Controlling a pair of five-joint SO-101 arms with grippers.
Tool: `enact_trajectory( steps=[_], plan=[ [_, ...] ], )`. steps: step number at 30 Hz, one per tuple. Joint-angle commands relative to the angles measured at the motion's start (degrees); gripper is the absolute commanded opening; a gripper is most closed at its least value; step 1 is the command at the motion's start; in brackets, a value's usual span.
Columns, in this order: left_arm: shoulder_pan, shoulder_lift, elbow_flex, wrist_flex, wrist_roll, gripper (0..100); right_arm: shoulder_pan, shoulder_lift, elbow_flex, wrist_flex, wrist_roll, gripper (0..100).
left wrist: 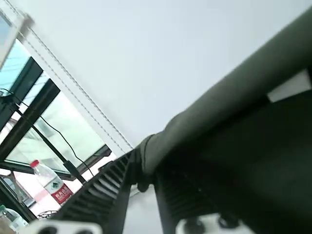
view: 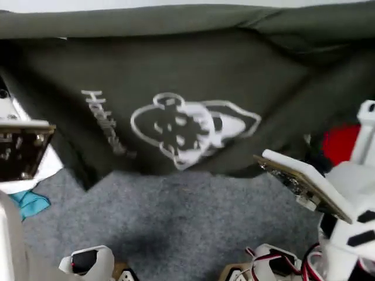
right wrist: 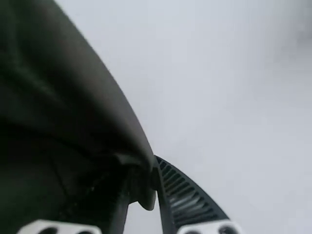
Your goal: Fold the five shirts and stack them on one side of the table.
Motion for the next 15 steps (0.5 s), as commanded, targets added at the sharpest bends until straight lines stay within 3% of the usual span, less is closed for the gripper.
enact_trajectory(
  steps=[1, 7, 12, 15],
  plan=[
    [-0.4, 0.4, -1.9, 3.6, 0.4, 1, 5.6, 0.0, -1.4, 1.3, 0.7, 1.0],
    [-0.3, 0.8, 6.6, 8.2, 0.3, 1, 2.3, 3.1, 3.9, 13.8, 7.9, 1.0],
    [3.4, 2.5, 27.1, 7.8, -6.5, 1, -3.2, 8.5, 15.3, 17.7, 11.4, 1.0],
    [5.7, 5.8, 37.9, 2.7, -7.7, 1, -6.0, 12.7, 22.2, 17.7, 11.4, 1.0]
  ],
)
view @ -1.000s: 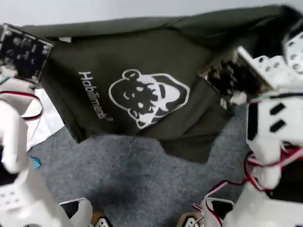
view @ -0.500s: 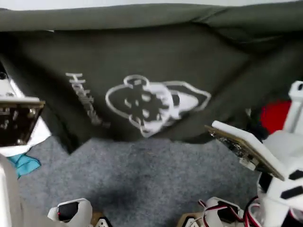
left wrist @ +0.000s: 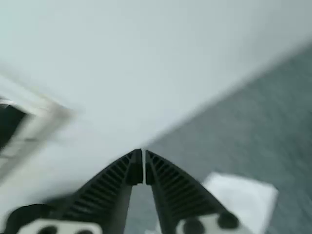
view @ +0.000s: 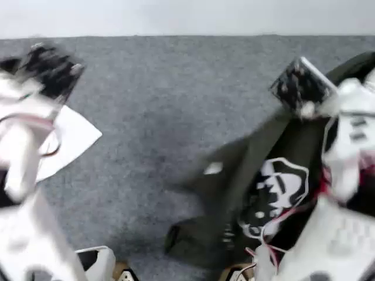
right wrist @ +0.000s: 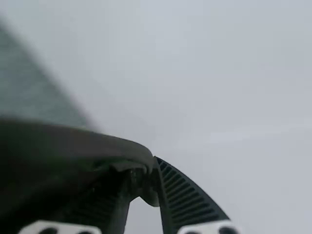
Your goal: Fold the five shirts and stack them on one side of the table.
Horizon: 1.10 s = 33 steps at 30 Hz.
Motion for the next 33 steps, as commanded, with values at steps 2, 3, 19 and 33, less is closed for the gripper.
enact_trajectory(
  steps=[2, 3, 19, 33],
  plan=[
    [2.6, 5.0, 13.6, -8.1, -1.3, 1, -4.5, 5.2, 7.3, 0.1, 0.6, 1.0],
    [3.2, 6.6, 14.5, -8.8, -1.2, 1, -5.2, 6.0, 8.8, -0.2, 0.6, 1.0],
    [29.1, 28.6, 14.6, -3.5, 12.1, 2, 6.5, 7.3, 20.9, -4.9, 0.7, 1.0],
    [48.2, 55.1, -13.1, 5.6, 22.0, 18, 22.5, 7.3, 34.3, -16.2, 0.9, 1.0]
  ],
)
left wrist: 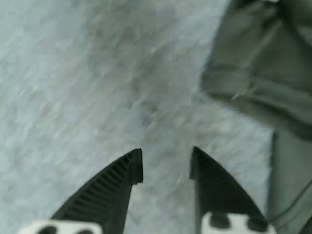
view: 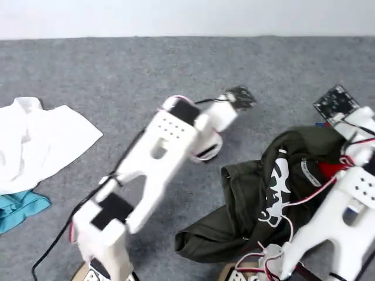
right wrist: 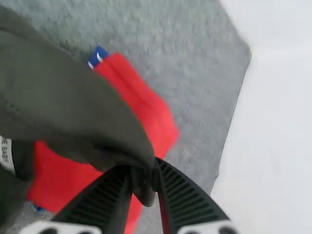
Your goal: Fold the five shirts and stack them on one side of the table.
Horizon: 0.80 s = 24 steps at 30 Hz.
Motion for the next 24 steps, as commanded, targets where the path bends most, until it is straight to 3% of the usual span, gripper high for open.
enact_trajectory(
  steps=[1, 15, 24],
  plan=[
    [4.2, 6.3, -11.4, 3.5, 1.0, 18, 2.7, 0.0, 1.0, -2.9, 0.9, 1.0],
    [11.3, 37.1, -48.7, 14.5, 1.0, 18, 3.0, 0.0, 1.9, -3.6, 0.7, 1.0],
    [3.6, 51.3, -67.1, 14.5, 0.8, 18, 3.6, 0.0, 1.8, -3.6, 0.7, 1.0]
  ],
)
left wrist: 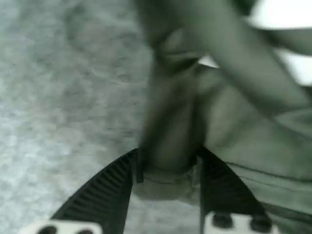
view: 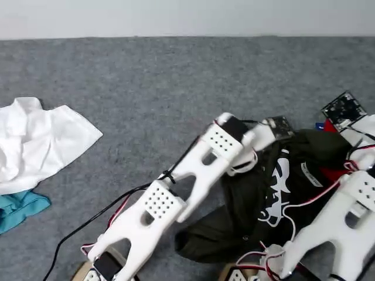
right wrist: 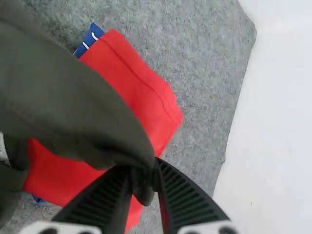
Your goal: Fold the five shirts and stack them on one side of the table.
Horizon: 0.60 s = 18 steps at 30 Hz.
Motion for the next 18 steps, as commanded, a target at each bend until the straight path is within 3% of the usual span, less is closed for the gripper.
enact_trajectory(
  steps=[1, 7, 18],
  plan=[
    [-4.8, 2.1, -9.3, 0.3, 0.3, 18, 0.8, 0.0, -0.7, -1.2, 0.7, 1.0],
    [-7.9, 4.0, -14.1, 1.8, 0.1, 18, 1.2, 0.0, -0.6, -1.2, 0.6, 1.0],
    [-5.5, 4.1, -18.4, 2.7, 0.1, 18, 0.9, -0.5, -0.6, -1.2, 0.6, 1.0]
  ],
)
